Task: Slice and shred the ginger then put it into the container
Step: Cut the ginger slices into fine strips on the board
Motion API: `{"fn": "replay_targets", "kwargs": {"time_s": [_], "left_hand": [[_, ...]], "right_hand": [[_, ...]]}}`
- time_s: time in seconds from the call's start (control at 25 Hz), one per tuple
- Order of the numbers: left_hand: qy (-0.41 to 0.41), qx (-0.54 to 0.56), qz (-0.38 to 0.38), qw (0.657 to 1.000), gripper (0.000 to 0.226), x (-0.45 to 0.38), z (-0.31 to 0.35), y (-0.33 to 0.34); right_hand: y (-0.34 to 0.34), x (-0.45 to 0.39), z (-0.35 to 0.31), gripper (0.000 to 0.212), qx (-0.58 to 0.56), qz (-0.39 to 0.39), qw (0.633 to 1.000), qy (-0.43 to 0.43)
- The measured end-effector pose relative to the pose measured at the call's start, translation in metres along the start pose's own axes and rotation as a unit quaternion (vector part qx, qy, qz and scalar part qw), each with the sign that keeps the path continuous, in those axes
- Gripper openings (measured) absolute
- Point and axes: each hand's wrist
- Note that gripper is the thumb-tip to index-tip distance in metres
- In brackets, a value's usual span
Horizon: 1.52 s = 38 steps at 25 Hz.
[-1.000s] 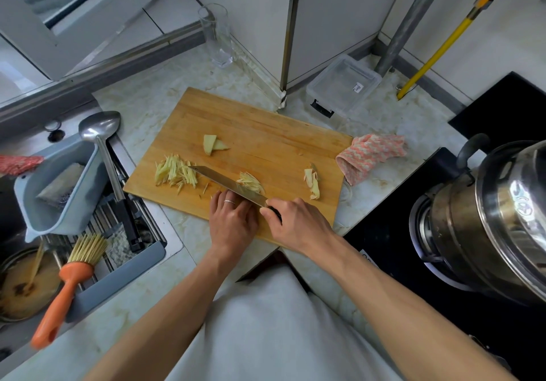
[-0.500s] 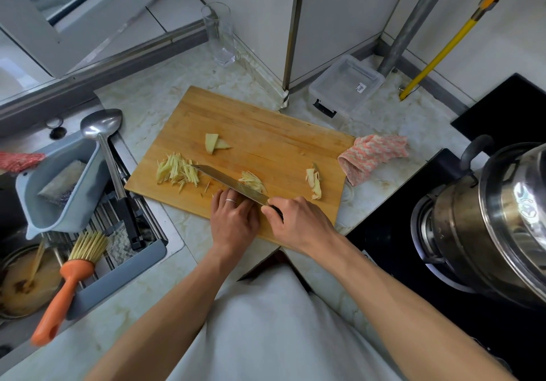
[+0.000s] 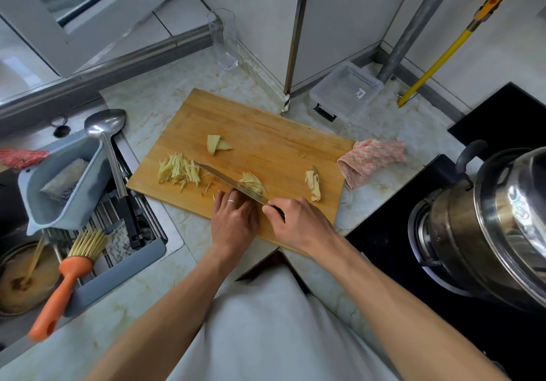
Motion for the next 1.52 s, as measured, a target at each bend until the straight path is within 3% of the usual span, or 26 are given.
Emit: {"fn": "replay_targets", "kwargs": {"time_s": [0.92,1.24,1.36,1.52], "left_hand": [[0.005,-0.034,-0.025,0.999,0.031,0.003,0.003,-0.002],[-0.006,0.023,-0.033,0.999,0.035,0.004,-0.001,-0.004],[-0.04,0.06,-0.051,0.996,0.032,0.001,-0.003,-0.011],[-0.053,0.069,-0.077,0.993,0.023,-0.024,-0.009,-0.028]], "right_hand": [[-0.001,0.005,-0.005,0.037,-0.01,0.004,1.0,0.005],[0.004,0.002,-0.005,0.035,-0.018,0.012,1.0,0.01],[0.001,0.004,-0.002,0.034,-0.09,0.016,0.996,0.022],[-0.009,0.002,0.004,0.047,-0.204,0.041,0.975,0.075]]}}
Point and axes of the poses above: each hand's wrist, its own x-axis away from the middle knuckle, its own y-axis out of the palm, z = x × y, and after that the axes turned 3 degrees about -x, right-handed
